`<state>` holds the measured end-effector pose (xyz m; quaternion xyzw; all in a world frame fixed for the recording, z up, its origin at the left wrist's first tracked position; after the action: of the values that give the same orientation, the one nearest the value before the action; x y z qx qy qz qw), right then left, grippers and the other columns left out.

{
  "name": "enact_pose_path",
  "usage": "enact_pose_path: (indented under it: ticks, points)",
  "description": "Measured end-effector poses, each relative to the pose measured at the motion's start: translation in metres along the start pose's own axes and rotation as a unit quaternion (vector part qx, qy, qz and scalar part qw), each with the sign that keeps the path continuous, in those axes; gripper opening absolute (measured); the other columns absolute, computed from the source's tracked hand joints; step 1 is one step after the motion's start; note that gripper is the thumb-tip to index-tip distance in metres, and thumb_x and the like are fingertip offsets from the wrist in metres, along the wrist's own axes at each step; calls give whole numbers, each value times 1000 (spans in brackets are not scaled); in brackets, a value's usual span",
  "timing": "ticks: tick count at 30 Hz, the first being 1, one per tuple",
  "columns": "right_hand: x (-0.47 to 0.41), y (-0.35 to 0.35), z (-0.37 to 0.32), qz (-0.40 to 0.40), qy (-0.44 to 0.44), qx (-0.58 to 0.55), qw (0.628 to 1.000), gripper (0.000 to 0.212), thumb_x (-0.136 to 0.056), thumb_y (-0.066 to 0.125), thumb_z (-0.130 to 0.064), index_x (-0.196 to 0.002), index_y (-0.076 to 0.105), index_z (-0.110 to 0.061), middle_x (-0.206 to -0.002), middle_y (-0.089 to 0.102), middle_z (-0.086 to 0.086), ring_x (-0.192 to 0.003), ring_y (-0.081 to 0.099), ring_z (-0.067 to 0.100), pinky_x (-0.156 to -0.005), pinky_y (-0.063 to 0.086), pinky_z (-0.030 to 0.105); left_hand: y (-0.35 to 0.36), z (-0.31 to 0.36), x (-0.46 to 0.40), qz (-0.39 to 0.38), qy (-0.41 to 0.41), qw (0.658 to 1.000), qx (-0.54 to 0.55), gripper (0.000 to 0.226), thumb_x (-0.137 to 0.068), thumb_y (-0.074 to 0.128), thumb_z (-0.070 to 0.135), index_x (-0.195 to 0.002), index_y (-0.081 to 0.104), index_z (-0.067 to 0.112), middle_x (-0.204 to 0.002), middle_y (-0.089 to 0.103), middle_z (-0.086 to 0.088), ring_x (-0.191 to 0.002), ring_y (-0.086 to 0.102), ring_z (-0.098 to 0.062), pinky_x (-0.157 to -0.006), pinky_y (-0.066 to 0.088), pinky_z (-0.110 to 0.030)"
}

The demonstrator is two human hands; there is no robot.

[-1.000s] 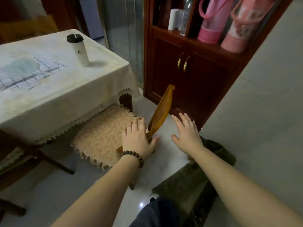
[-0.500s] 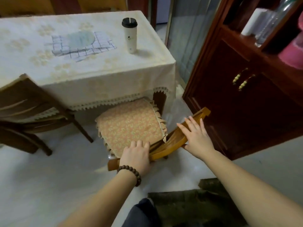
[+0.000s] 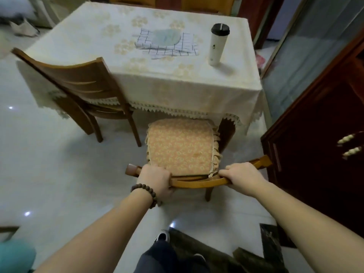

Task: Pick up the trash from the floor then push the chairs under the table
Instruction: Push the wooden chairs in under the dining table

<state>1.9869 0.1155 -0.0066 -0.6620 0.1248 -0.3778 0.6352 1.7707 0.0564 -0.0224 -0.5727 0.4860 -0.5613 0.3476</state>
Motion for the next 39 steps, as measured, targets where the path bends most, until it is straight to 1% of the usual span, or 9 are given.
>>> enact_pose_path:
  ticks: [2,6,9,12,18,24,28,32,39]
  points:
    - [1,0,0,-1,-3,-1,1000,13,-92,49,-29,-104,54,-31,-97,62,-4,-92,61,19,-67,49,34,0,0,0,18,5,1000,0,46,-81,40,67,-86,61,27,-87,64,4,-85,59,-21,-72,44,-33]
    - [-6,-7,-4,10,-4,-17,1000,17,-93,45,-30,-105,58,-29,-96,65,-4,-93,63,20,-71,48,33,-1,-10,-2,36,21,999,-2,45,-81,41,68,-91,61,29,-87,63,7,-84,59,-19,-68,38,-32]
    - [-13,-11,-12,7,-8,-24,1000,21,-94,42,-25,-108,57,-26,-99,65,-2,-95,62,22,-72,48,35,0,-23,-4,52,42,998,-7,47,-81,41,69,-93,62,28,-88,63,9,-83,59,-18,-66,38,-31]
    - [-22,-13,-22,10,-5,-29,1000,23,-94,41,-19,-112,56,-25,-99,65,0,-93,63,25,-69,46,34,2,-38,-8,61,65,996,-12,48,-82,39,68,-92,63,28,-85,63,9,-79,60,-17,-64,41,-30]
    - [-72,-41,-47,3,11,-17,1000,24,-95,37,-16,-110,55,-23,-102,65,2,-95,62,28,-68,39,34,-5,-105,-33,70,96,992,-32,47,-83,39,68,-87,62,28,-80,62,10,-75,58,-14,-64,43,-29]
    - [-140,-82,-62,-9,25,16,1000,22,-94,39,-16,-108,55,-23,-103,66,3,-95,63,28,-74,46,37,0,-175,-63,95,102,990,-14,46,-80,44,69,-82,64,28,-75,63,10,-70,61,-16,-61,45,-28]
    - [-174,-105,-56,-29,42,45,998,24,-94,39,-11,-110,54,-22,-107,65,4,-99,62,28,-69,39,35,-9,-202,-88,116,108,987,-8,46,-79,47,68,-81,64,26,-77,63,8,-72,61,-18,-62,45,-29]
    - [-204,-114,-45,-51,62,54,995,21,-92,40,-12,-106,53,-22,-105,65,4,-98,62,28,-66,34,33,-18,-223,-121,114,116,987,-15,52,-79,42,72,-84,64,25,-80,64,7,-77,61,-19,-65,49,-31]
    - [-249,-122,-3,-38,69,38,996,22,-92,43,-10,-107,53,-21,-100,65,5,-92,62,29,-62,35,33,-38,-240,-186,98,130,986,-26,46,-80,46,70,-84,63,27,-79,62,9,-76,61,-16,-65,49,-30]
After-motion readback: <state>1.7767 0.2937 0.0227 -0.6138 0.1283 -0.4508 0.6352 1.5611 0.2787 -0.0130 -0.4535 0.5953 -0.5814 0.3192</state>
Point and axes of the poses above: each hand's wrist, its own x-axis away from the middle knuckle, its own y-axis out of the palm, z = x × y, the point moved 6 cm from there along -x, towards the middle knuckle
